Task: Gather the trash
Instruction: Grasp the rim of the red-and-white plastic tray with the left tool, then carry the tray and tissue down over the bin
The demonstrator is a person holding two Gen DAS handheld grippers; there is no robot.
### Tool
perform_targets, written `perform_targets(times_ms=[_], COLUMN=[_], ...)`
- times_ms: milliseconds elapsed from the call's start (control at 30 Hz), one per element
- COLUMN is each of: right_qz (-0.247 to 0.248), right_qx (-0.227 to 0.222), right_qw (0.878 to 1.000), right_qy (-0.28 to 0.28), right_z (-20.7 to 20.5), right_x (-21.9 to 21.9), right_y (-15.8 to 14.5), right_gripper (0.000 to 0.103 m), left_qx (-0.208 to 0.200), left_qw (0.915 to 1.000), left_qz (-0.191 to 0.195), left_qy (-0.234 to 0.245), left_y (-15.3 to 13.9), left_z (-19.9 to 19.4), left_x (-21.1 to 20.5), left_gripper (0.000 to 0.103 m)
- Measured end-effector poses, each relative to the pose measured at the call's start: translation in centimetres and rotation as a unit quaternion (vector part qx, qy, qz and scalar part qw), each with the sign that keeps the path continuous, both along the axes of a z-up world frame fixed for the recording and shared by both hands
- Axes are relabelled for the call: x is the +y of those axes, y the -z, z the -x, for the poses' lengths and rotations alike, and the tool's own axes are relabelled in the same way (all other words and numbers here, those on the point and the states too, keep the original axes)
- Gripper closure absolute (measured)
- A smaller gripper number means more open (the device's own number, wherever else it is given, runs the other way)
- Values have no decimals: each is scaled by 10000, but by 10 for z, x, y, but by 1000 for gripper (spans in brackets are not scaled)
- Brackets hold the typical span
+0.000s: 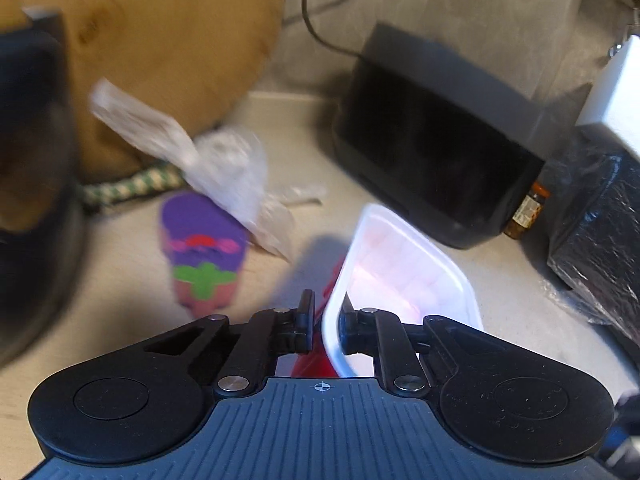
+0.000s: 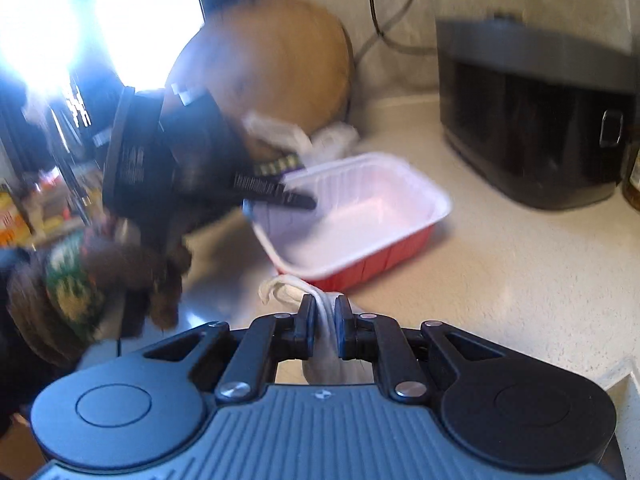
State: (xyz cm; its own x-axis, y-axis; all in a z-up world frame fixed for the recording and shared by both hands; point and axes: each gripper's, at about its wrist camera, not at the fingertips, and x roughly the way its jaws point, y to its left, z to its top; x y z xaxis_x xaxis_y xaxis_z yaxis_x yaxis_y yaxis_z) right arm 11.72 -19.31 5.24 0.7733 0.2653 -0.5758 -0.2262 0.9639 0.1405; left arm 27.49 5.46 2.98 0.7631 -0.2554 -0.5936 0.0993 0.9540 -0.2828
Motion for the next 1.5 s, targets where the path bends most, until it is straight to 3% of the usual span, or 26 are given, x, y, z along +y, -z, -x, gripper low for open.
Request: perform_targets(times_ms=[100,200,367,500,667,833,1033,1167,1300,1400,1500], right_qz=[-203,-430,-279,-236,-552,-744,-1111,-1275,-1257,-1100,-1007], right_qx=[-294,-472,-700,-595,-330,-426,-918,-1255,-1574,-1712,-1503], right_qw=[9994,9979,9971,9972,9952,9916,9810,9705,9581,9498,9466], right_qy=[26,-49,29,397,734,966,1296,1615,2035,2375,2671], right_z=[10,12,9,4,5,31,92,145,201,238,261], right_x=[3,7,19,9,-14,-35,-69,-95,-115,-123,-133], right_y=[-20,-34,-44,-37,-25,-28,-36,-35,-24,-6,21], right_gripper=[93,93,93,93,93,93,93,93,93,93,93], left_qx=[-33,300,339,352,527,545,47,-355,-420,-460,-105], left_qw=[9995,9983,9968,9963,9934,9943,9917,9840,9740,9632,9526], left_qz=[-262,-290,-543,-611,-536,-355,-309,-289,106,349,691], left_qy=[149,405,484,491,870,844,1245,1723,2224,2625,2960], left_y=[-5,3,7,10,27,25,1,-18,-17,3,46], left_z=[21,39,64,60,43,45,81,117,152,183,192], left_x=[9,14,18,18,7,1,-31,-70,-113,-152,-183], left_gripper=[90,90,89,87,83,89,89,90,89,89,89])
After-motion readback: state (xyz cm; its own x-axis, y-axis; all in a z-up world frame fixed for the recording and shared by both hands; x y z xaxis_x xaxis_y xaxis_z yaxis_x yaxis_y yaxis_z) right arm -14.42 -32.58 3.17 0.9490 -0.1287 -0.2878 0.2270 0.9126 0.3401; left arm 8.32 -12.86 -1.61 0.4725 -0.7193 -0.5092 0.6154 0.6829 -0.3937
